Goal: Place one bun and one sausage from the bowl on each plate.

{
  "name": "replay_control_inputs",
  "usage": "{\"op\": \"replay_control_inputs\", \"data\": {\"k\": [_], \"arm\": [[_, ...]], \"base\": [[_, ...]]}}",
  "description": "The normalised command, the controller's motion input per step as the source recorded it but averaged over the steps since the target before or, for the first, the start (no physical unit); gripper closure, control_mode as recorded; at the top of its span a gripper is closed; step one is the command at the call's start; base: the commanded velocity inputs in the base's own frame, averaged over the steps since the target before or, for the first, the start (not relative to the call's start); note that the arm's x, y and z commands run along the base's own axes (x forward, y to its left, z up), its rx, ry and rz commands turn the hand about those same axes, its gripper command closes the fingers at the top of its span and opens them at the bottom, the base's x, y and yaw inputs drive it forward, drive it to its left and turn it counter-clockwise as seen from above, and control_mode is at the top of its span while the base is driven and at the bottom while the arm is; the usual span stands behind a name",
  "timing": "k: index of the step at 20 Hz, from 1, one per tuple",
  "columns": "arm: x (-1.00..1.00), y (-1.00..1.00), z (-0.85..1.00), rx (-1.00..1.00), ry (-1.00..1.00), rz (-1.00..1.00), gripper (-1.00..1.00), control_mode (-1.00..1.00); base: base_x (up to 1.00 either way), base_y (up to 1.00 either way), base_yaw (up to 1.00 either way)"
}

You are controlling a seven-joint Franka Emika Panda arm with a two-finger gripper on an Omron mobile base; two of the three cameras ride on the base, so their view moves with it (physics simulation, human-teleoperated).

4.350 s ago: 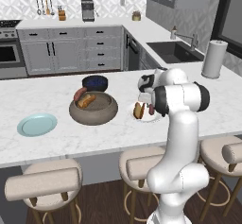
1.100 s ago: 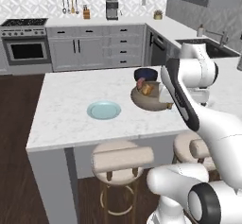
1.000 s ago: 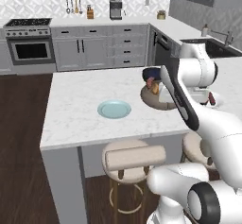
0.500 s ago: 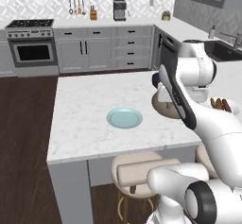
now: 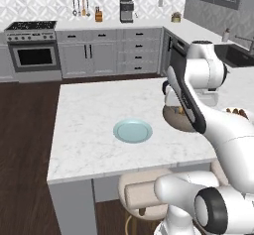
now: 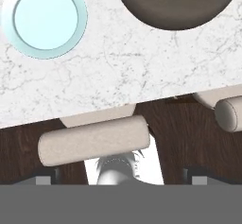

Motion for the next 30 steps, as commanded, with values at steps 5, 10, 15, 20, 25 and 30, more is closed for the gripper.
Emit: {"op": "replay_control_inputs", "data": {"k": [5, 10, 15, 20, 25, 30], "arm": [[0.21, -0.09, 0.00, 0.01, 0.00, 0.00, -1.00, -1.00], [0.45, -0.82, 0.00, 0.05, 0.00, -0.02, -1.00, -1.00], [0.36, -0.89, 0.00, 0.05, 0.00, -0.10, -1.00, -1.00], [0.40, -0.60, 0.00, 0.05, 0.00, -0.09, -1.00, -1.00], [0.47, -0.37, -0.02, 0.02, 0.00, -0.06, -1.00, -1.00], [0.45, -0.13, -0.21, 0.01, 0.00, -0.01, -1.00, -1.00]], "base": [[0.31, -0.03, 0.00], [0.00, 0.00, 0.00], [0.00, 0.00, 0.00], [0.00, 0.00, 0.00], [0.00, 0.00, 0.00], [0.00, 0.00, 0.00]]}}
